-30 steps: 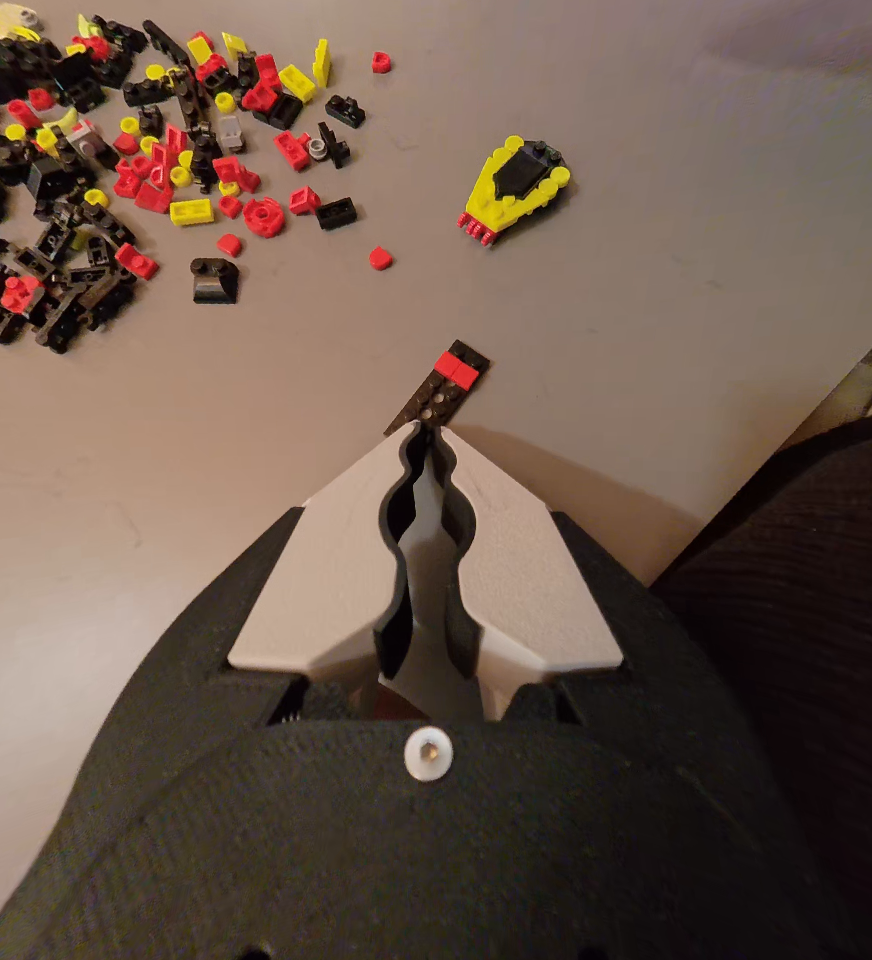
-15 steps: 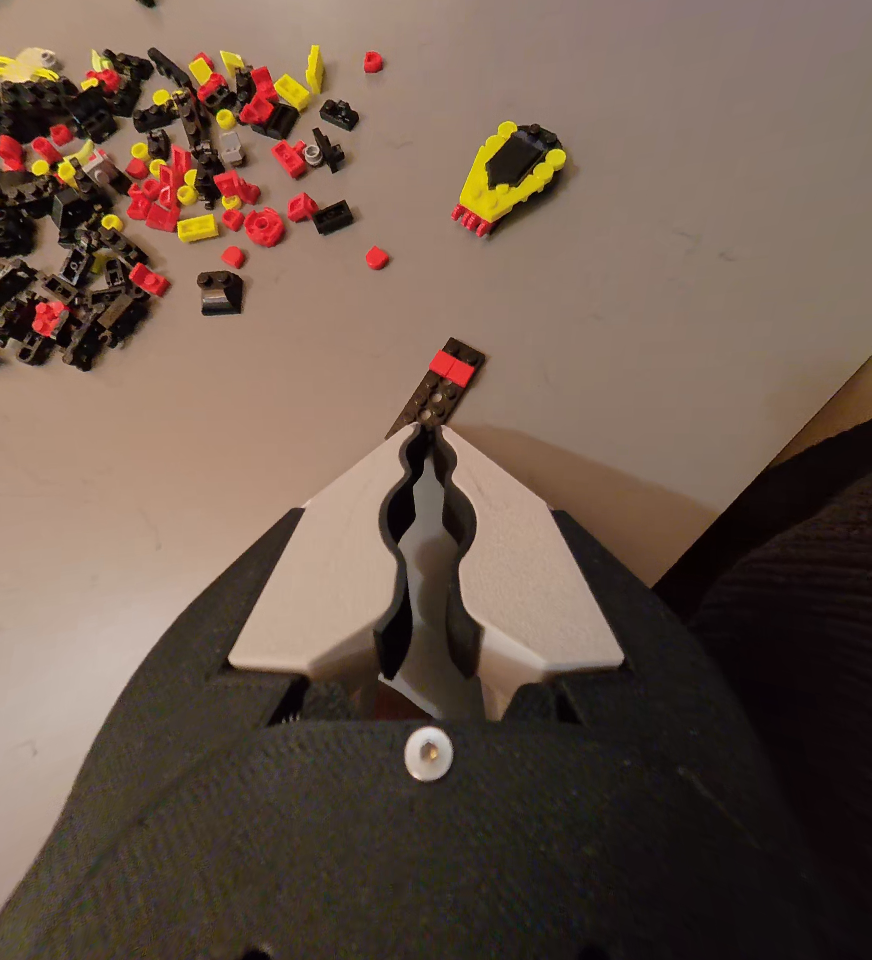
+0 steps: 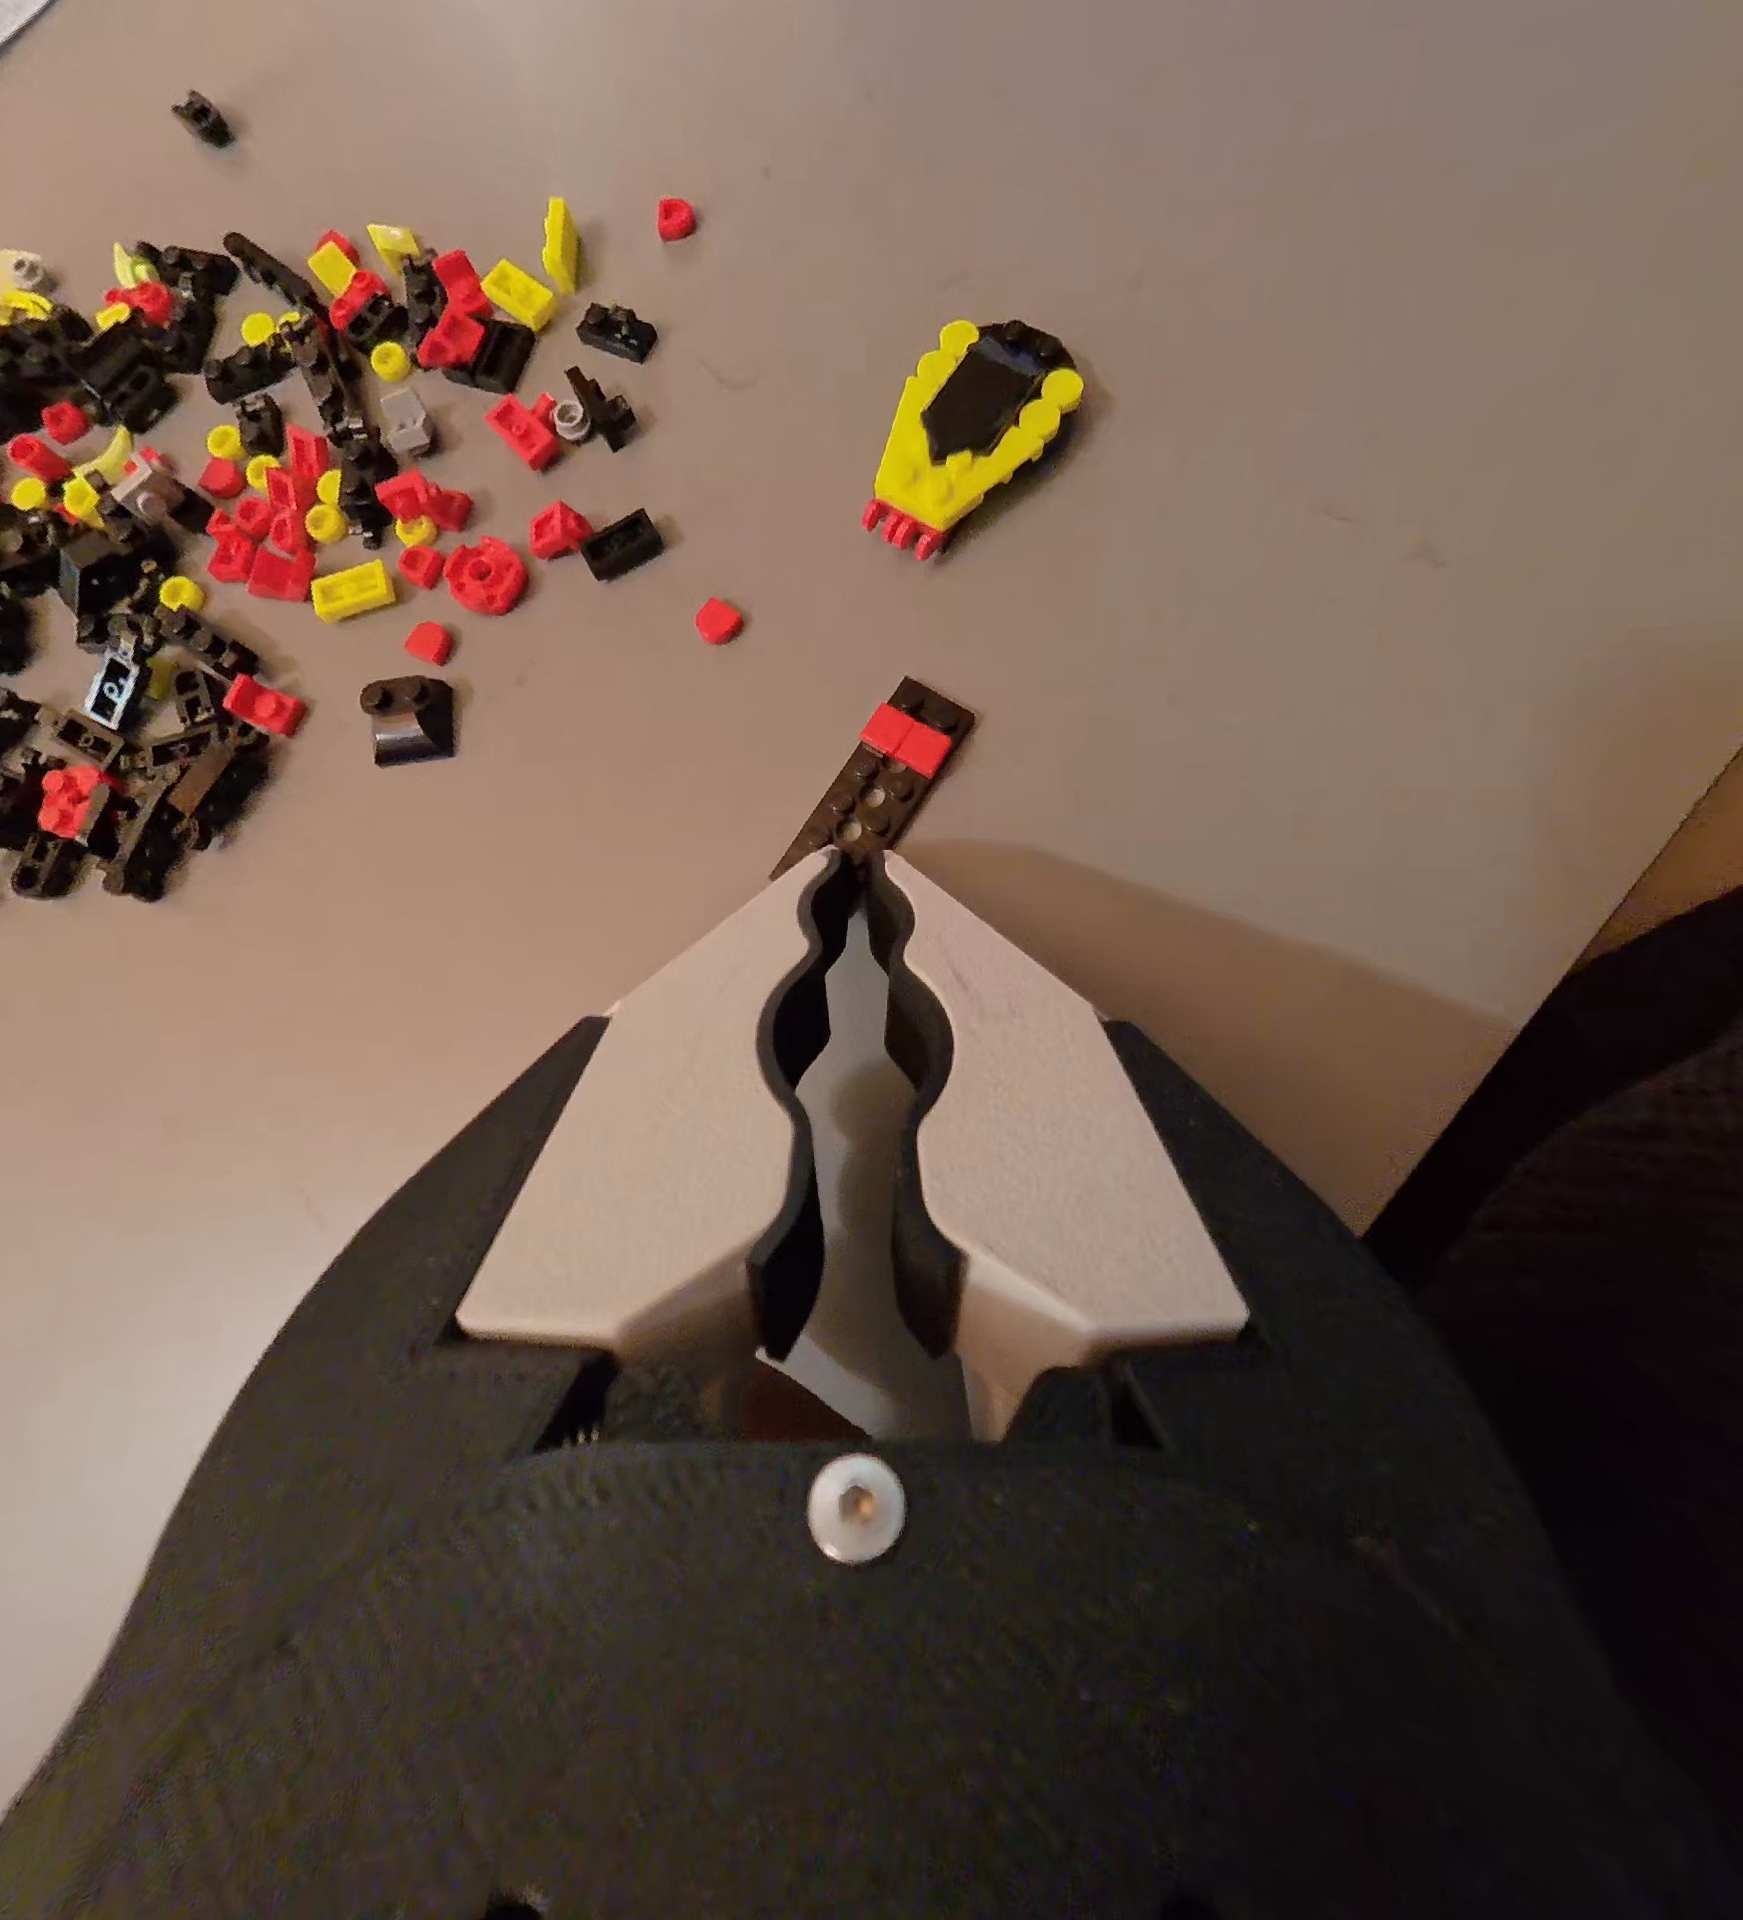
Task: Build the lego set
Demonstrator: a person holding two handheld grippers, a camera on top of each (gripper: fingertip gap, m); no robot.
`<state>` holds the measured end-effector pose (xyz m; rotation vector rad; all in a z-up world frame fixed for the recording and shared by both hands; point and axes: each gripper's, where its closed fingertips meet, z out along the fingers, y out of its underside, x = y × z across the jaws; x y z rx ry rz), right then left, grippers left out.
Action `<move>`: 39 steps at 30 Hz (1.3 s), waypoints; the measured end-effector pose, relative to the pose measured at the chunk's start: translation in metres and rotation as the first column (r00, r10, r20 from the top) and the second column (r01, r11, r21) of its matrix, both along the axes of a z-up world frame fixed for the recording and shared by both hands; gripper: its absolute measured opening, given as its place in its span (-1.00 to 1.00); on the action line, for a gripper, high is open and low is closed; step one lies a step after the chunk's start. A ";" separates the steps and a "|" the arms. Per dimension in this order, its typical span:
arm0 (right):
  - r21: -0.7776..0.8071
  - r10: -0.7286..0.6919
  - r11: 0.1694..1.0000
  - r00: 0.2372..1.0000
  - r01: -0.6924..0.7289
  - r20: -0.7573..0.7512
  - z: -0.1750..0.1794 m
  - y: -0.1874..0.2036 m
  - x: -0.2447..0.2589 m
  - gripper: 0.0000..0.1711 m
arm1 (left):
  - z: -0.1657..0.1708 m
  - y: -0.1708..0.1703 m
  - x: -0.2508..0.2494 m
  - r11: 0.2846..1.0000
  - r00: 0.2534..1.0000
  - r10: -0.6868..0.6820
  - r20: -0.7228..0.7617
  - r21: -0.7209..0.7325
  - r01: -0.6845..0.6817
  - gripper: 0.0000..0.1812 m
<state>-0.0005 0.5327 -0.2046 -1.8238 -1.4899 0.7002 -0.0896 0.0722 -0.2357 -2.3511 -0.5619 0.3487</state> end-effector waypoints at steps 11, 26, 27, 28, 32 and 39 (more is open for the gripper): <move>0.014 0.007 1.000 0.993 -0.009 0.117 -0.029 0.009 -0.008 -0.92 | 0.000 0.004 -0.001 1.000 1.000 0.004 -0.004 0.007 -0.004 -0.96; 0.226 0.656 0.755 0.703 -0.616 -0.275 0.128 -0.262 -0.116 -0.94 | 0.000 0.004 0.000 1.000 1.000 -0.002 -0.025 0.001 0.002 -0.96; 0.192 0.710 0.702 0.651 -0.686 -0.268 0.114 -0.293 -0.128 -0.94 | 0.000 0.003 0.000 1.000 1.000 -0.004 -0.028 0.000 0.004 -0.96; 0.167 0.754 0.653 0.610 -0.739 -0.245 0.095 -0.318 -0.141 -0.94 | 0.000 0.004 0.000 1.000 0.999 -0.007 -0.031 0.003 0.007 -0.96; 0.019 0.868 0.490 0.486 -0.871 -0.098 0.022 -0.390 -0.181 -0.93 | 0.000 0.004 0.000 0.998 0.999 0.004 0.036 0.062 -0.006 -0.96; 0.045 0.845 0.530 0.523 -0.847 -0.109 0.019 -0.404 -0.223 -0.71 | 0.001 -0.010 0.005 0.995 0.995 0.043 0.088 0.091 -0.051 -0.97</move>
